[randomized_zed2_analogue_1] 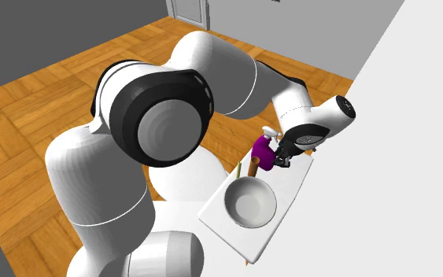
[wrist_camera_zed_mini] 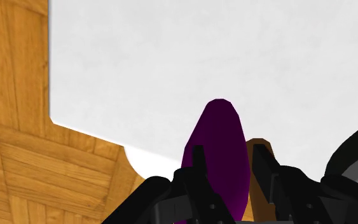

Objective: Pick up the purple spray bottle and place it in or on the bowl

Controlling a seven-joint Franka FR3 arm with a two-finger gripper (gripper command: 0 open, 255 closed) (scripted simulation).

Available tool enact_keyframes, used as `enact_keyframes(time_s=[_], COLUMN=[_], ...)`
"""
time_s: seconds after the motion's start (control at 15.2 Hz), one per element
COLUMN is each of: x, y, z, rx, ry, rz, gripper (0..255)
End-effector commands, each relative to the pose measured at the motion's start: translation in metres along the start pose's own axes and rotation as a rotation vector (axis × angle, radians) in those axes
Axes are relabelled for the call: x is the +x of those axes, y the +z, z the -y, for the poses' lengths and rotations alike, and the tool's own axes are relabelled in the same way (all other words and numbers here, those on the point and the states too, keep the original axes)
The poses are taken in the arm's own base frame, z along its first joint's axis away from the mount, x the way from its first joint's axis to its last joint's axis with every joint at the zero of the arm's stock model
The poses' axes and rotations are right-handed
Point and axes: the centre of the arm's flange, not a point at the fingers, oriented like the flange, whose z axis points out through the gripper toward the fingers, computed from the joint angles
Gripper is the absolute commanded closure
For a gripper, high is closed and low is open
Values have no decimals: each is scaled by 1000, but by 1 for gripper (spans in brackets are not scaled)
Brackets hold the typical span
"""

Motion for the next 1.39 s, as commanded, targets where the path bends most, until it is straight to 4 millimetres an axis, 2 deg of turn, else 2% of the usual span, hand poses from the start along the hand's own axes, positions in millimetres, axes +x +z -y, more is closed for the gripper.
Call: enact_keyframes(time_s=[0.0, 0.33, 1.32], x=[0, 0, 25], y=[1, 0, -75], z=[0, 0, -7], rx=[1, 1, 1], ry=[-1, -1, -1], rz=[-1, -1, -1], gripper=[255, 255, 255])
